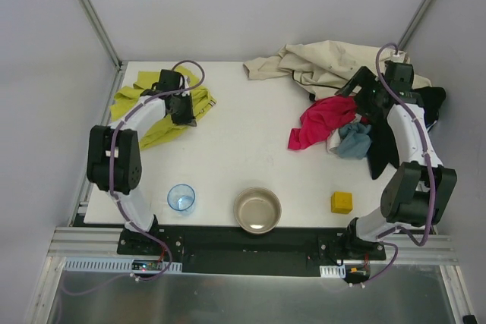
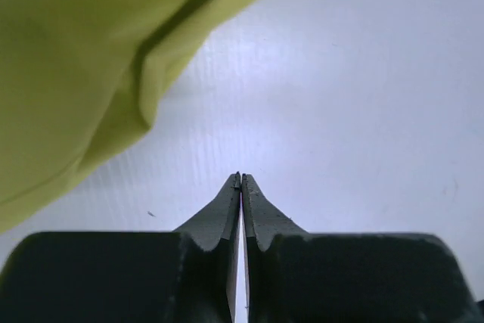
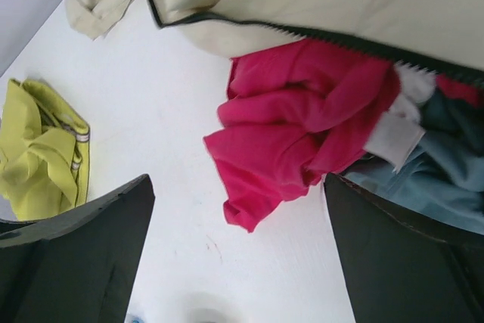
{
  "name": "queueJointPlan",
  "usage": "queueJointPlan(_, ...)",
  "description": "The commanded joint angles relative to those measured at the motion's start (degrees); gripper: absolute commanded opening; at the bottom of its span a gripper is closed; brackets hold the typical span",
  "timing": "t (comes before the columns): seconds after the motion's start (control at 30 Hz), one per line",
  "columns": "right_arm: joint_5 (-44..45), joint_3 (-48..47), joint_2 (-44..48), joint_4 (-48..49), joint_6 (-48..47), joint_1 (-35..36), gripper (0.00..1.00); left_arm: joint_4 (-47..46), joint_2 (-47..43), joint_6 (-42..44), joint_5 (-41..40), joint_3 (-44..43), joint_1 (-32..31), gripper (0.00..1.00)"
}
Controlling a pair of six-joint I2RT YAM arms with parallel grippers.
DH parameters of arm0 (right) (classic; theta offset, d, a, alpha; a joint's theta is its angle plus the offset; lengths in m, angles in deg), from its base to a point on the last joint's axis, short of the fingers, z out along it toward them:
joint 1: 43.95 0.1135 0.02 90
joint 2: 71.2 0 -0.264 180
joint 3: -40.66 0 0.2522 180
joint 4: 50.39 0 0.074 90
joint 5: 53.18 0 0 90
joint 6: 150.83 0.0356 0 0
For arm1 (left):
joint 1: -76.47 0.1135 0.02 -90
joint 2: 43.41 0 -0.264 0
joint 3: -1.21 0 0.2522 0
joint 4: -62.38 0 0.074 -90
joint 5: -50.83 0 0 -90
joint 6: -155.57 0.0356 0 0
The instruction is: Pick out a specific cloth from the pile
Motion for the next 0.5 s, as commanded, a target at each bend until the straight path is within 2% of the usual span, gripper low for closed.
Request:
queueJointPlan(0.0, 1.92, -0.49, 5.55, -1.64, -2.21, 4.2, 0.96, -0.15, -10.58, -0.75, 3.06, 2.31, -2.27, 0.03)
queueJointPlan(0.1, 3.76, 0.65, 7.75, -2.43, -3.18, 7.54, 0.96, -0.33, -15.42, -2.15, 4.91, 3.54, -2.89, 0.14)
queueJointPlan(0.2, 4.21, 2.76, 9.95, -1.91, -2.92, 10.08, 0.96, -1.2, -20.51, -2.86, 5.97, 5.3, -3.42, 0.3)
queueJointPlan(0.37, 4.38, 6.72, 13.03, -0.5, -2.48, 13.78, 0.96, -4.63, -29.21, -4.88, 9.39, 9.25, -3.5, 0.73)
queueJointPlan(0.43, 4.82, 7.6, 13.47, -0.67, -2.83, 14.84, 0.96, -6.64, -32.65, -5.85, 10.8, 11.01, -3.5, 0.95)
queueJointPlan(0.47, 5.0, 7.95, 13.73, -0.76, -2.92, 15.28, 0.96, -7.61, -34.05, -6.11, 11.33, 11.89, -3.5, 0.99)
